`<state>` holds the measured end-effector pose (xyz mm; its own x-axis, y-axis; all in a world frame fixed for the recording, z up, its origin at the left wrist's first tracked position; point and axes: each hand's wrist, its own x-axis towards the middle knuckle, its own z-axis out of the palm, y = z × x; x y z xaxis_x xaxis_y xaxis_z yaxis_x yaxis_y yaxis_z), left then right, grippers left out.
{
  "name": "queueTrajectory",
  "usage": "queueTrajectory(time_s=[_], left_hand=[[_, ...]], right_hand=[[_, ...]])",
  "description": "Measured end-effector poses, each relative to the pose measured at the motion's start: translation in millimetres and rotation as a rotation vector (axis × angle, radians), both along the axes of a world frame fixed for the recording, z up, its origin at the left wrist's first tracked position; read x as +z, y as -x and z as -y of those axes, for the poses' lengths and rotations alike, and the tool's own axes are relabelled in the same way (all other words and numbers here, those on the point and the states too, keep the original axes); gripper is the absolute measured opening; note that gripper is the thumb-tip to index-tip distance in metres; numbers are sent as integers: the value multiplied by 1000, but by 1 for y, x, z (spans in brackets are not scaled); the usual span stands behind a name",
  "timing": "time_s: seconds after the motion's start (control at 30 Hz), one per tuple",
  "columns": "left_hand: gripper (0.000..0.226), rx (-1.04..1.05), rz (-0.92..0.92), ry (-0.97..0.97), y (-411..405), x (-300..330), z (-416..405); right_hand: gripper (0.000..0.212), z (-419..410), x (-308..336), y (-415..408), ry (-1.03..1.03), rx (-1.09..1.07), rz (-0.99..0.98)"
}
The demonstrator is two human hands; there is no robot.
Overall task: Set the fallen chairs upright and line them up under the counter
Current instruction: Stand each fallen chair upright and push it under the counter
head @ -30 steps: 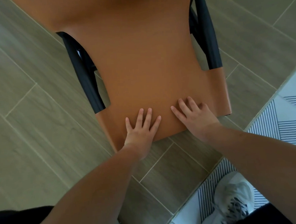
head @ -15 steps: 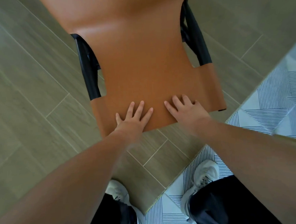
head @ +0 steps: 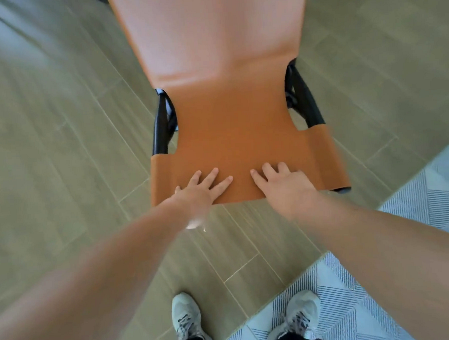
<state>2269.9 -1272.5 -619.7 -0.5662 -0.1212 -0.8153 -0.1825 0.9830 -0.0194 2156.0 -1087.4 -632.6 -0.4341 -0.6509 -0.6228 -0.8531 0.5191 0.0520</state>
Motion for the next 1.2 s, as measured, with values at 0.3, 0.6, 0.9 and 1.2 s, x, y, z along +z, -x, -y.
queueTrajectory(time_s=[0.3, 0.6, 0.9, 1.2], left_hand=[[112, -78, -59, -1, 46, 65, 35], [100, -253, -317, -92, 75, 97, 88], [78, -249, -492, -138, 134, 153, 141], [44, -211, -632, -71, 189, 192, 188]], right_hand=[[81, 19, 64, 47, 29, -15, 43], [95, 59, 111, 95, -32, -57, 34], [69, 102, 176, 156, 51, -50, -75], [41, 139, 212, 205, 210, -84, -247]])
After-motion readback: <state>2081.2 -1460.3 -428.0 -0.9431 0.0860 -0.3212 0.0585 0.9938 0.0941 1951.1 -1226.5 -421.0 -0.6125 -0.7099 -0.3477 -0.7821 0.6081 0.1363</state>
